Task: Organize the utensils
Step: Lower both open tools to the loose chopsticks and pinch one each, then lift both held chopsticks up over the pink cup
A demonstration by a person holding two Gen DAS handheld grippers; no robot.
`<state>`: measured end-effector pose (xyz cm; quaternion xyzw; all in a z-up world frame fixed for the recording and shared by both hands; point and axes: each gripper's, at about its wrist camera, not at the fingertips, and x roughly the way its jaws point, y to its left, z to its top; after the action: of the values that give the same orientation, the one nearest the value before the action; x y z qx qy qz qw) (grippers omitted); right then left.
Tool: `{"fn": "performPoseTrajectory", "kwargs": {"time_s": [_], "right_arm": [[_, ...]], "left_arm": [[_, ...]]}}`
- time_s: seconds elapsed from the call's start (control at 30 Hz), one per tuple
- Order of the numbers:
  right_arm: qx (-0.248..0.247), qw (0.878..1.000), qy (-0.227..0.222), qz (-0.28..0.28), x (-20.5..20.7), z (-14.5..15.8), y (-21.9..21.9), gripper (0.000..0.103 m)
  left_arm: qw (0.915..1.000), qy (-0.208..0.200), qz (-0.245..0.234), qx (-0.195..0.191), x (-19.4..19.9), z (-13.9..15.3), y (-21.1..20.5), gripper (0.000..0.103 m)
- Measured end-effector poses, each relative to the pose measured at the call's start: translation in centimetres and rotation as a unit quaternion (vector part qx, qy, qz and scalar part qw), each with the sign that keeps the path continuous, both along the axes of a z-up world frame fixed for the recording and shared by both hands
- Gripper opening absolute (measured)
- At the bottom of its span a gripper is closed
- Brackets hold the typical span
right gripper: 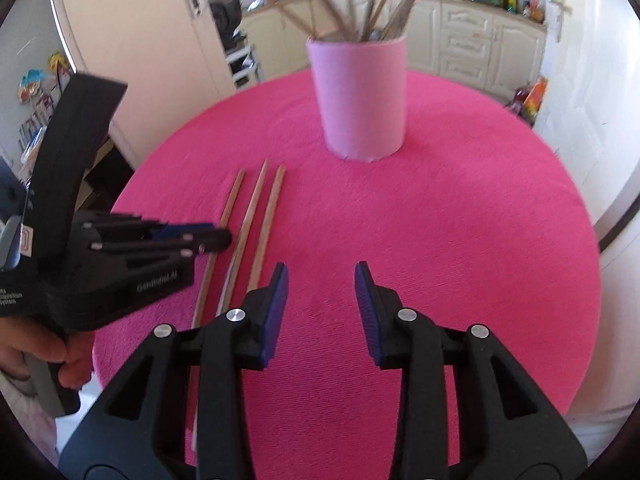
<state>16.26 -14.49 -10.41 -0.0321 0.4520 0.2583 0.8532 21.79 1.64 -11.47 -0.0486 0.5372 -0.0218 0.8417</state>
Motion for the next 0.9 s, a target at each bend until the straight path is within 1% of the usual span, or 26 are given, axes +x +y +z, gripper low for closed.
{"fn": "performPoseTrajectory", "kwargs": {"time_s": [0.13, 0.27, 0.33, 0.4, 0.47, 0.73, 0.77, 0.9], "right_arm": [[0.001, 0.999, 0.027, 0.019, 0.5, -0.5, 1.4, 0.031], [-0.011, 0.998, 0.048, 0.032, 1.0, -0.9, 2.9, 0.026], [-0.017, 0.998, 0.051, 0.033, 1.1, -0.9, 3.3, 0.026], [-0.024, 0.998, 0.057, 0.033, 1.3, -1.2, 3.6, 0.023], [-0.029, 0.997, 0.064, 0.037, 1.5, -1.4, 4.0, 0.021], [-0.052, 0.995, 0.069, 0.04, 2.3, -1.7, 5.1, 0.011], [-0.053, 0.995, 0.068, 0.04, 2.3, -1.7, 5.1, 0.008], [-0.034, 0.997, 0.059, 0.031, 2.3, -1.4, 4.3, 0.006]], "left_arm": [[1.0, -0.002, -0.004, -0.004, 0.1, -0.1, 0.4, 0.01], [0.9999, -0.001, -0.006, -0.012, 0.3, 0.0, 1.0, 0.008], [0.9998, -0.001, -0.006, -0.017, 0.2, -0.1, 1.4, 0.008], [0.9998, -0.002, -0.006, -0.021, 0.2, -0.1, 1.7, 0.008], [0.9997, -0.003, -0.007, -0.024, 0.3, -0.3, 1.8, 0.008], [0.9995, -0.004, -0.006, -0.03, 0.0, -0.5, 2.0, 0.008], [0.9995, -0.004, -0.007, -0.03, 0.0, -0.4, 2.0, 0.008], [0.9992, -0.012, -0.002, -0.037, -0.3, -0.1, 2.3, 0.006]]}}
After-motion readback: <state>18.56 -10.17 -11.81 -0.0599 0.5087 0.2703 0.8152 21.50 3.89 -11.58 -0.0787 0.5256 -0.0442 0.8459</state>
